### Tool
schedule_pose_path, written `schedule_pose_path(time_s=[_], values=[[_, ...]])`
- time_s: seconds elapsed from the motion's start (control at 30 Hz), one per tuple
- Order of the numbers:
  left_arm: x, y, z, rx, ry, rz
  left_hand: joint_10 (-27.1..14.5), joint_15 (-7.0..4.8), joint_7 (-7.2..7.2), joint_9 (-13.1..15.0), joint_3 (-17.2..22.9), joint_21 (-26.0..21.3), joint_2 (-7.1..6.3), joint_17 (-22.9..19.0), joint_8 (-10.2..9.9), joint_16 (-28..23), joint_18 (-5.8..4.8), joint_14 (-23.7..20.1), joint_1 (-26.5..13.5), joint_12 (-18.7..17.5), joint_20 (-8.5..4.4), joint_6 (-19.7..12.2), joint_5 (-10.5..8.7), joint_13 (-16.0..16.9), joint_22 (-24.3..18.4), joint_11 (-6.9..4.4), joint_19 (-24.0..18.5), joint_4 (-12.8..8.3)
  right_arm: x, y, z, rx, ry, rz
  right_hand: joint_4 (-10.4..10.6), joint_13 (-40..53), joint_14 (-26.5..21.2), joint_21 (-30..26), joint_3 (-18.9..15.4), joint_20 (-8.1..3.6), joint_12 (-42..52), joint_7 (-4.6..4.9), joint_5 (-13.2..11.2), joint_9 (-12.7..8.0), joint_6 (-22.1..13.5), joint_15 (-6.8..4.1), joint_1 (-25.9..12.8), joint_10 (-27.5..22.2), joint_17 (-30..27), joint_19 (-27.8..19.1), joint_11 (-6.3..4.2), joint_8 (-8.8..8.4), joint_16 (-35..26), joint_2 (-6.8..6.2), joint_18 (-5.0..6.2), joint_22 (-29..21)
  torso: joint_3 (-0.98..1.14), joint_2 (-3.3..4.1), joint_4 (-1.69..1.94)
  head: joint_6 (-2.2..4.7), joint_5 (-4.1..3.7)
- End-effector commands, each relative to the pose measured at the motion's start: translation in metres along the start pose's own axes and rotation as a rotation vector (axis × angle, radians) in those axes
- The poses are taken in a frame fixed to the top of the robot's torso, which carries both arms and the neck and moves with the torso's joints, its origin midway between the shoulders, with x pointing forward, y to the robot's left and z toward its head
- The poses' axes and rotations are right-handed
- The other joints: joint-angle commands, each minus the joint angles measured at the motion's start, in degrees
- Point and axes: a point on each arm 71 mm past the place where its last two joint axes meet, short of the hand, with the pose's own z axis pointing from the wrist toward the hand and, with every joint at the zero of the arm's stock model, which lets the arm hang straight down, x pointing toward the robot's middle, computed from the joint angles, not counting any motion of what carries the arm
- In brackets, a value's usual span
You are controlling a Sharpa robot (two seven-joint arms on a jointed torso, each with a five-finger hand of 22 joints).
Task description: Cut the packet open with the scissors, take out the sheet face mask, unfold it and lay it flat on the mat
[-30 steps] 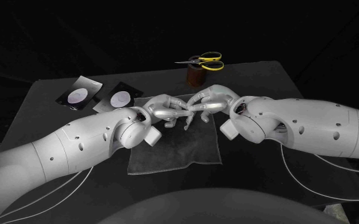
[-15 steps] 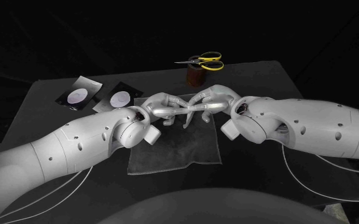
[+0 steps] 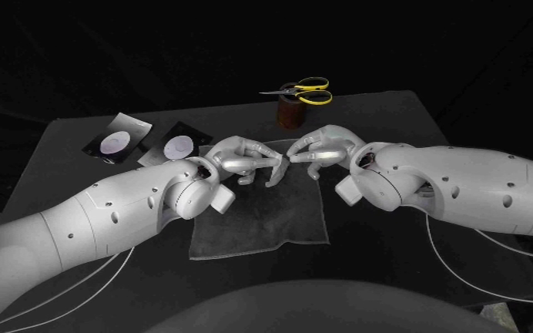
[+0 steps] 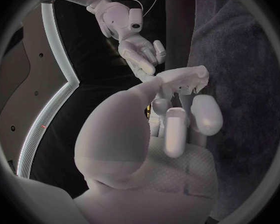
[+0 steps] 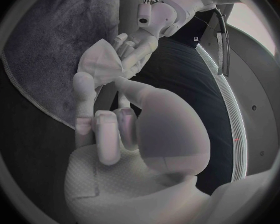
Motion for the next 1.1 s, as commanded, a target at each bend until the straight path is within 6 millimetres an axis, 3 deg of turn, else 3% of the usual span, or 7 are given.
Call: schedule_pose_path(time_s=[0.03,0.5,0.57,0.63,0.73,0.87,1.1], values=[[0.001,-0.002,0.000,0.010,0.006,-0.005,0.5,-0.34,0.03,1.3,0.0,0.3,0.07,3.4,0.3,0.3,-0.56,0.6,0.2,0.3,-0.46,0.2,0.14,-0.1,0.0,-0.03,-0.1,-0.1,-0.003,0.000,0.000,-0.013,-0.013,0.001,0.1,9.7,5.3,-0.2,0.4,0.06,0.1,0.12,0.1,0.1,0.5,0.00,0.0,4.2,12.2,-0.2,0.42,0.17,0.2,0.37,0.97,0.1,0.02,0.00,0.04,0.00,-0.01],[0.002,-0.001,0.000,-0.002,0.022,0.000,0.0,-0.35,0.03,1.4,0.0,0.2,-0.04,3.3,0.4,0.2,-0.53,0.5,0.2,0.1,-0.49,0.2,0.14,-0.7,-0.2,-0.03,-0.2,-0.1,-0.003,-0.002,0.001,0.003,0.019,-0.041,0.0,8.5,4.6,-4.7,0.4,0.22,-1.9,0.36,0.1,0.4,-0.3,0.22,-1.0,3.6,9.6,-1.8,0.65,0.17,-0.9,0.60,1.51,-1.2,0.03,0.00,0.00,0.00,-0.12],[0.002,-0.001,0.000,-0.004,0.018,0.001,0.0,-0.35,0.03,1.4,0.0,0.2,-0.04,3.3,0.4,0.3,-0.54,0.5,0.2,0.1,-0.49,0.2,0.14,-0.7,-0.2,-0.03,-0.2,-0.1,0.000,-0.001,0.000,-0.009,0.037,-0.060,0.6,6.8,3.8,-7.7,-1.3,0.65,-4.7,1.08,0.0,0.3,-3.4,0.74,-3.1,2.5,6.9,-3.4,1.34,-1.16,-2.1,-0.43,1.72,-2.2,0.03,0.00,-0.01,0.00,-0.12],[0.002,-0.001,0.000,-0.007,0.011,0.003,0.0,-0.35,0.03,1.4,0.0,0.2,-0.04,3.3,0.4,0.3,-0.54,0.5,0.2,0.1,-0.49,0.2,0.14,-0.7,-0.2,-0.03,-0.2,-0.1,0.003,0.002,-0.001,-0.038,0.056,-0.083,2.2,6.1,3.1,-8.5,-5.9,1.47,-5.9,3.39,0.3,-0.9,-7.5,2.41,-7.1,1.9,5.4,-4.3,3.27,-4.37,-2.8,-3.61,1.50,-2.5,0.03,0.01,-0.02,0.00,-0.15],[0.001,-0.001,0.001,-0.011,0.003,0.006,0.0,-0.35,0.03,1.4,0.0,0.2,-0.04,3.3,0.4,0.3,-0.55,0.5,0.2,0.1,-0.49,0.2,0.14,-0.7,-0.1,-0.03,-0.1,-0.1,0.007,0.007,-0.003,-0.088,0.068,-0.118,2.7,6.2,2.9,-9.0,-9.5,2.23,-5.9,4.34,0.3,-1.7,-9.3,3.19,-8.4,1.5,5.1,-4.6,4.20,-6.48,-2.9,-5.51,1.53,-2.8,0.05,0.02,0.01,0.00,-0.08],[0.001,0.000,0.001,-0.016,-0.007,0.011,0.0,-0.36,0.03,1.4,0.0,0.3,-0.06,3.4,0.5,0.3,-0.55,0.6,0.2,0.1,-0.50,0.2,0.14,-0.7,-0.1,-0.03,-0.1,-0.1,0.011,0.012,-0.005,-0.137,0.073,-0.157,3.2,6.4,2.8,-9.3,-12.7,2.92,-5.7,4.96,0.3,-2.6,-10.9,3.69,-8.1,1.3,5.2,-4.6,4.73,-8.54,-2.7,-5.61,1.71,-3.1,0.05,0.00,0.01,0.00,-0.10],[0.002,0.000,0.002,-0.020,-0.012,0.018,-0.1,-0.36,0.03,1.5,0.0,0.2,-0.09,3.3,0.5,0.3,-0.54,0.5,0.2,0.0,-0.51,0.2,0.14,-0.8,-0.1,-0.02,-0.2,-0.1,0.016,0.016,-0.006,-0.175,0.072,-0.209,3.5,6.5,2.8,-9.4,-14.1,3.15,-5.4,4.96,0.3,-2.8,-10.5,3.77,-7.8,1.3,5.4,-4.5,4.78,-8.87,-2.6,-5.42,1.82,-3.1,0.01,0.01,-0.02,0.00,-0.15]])
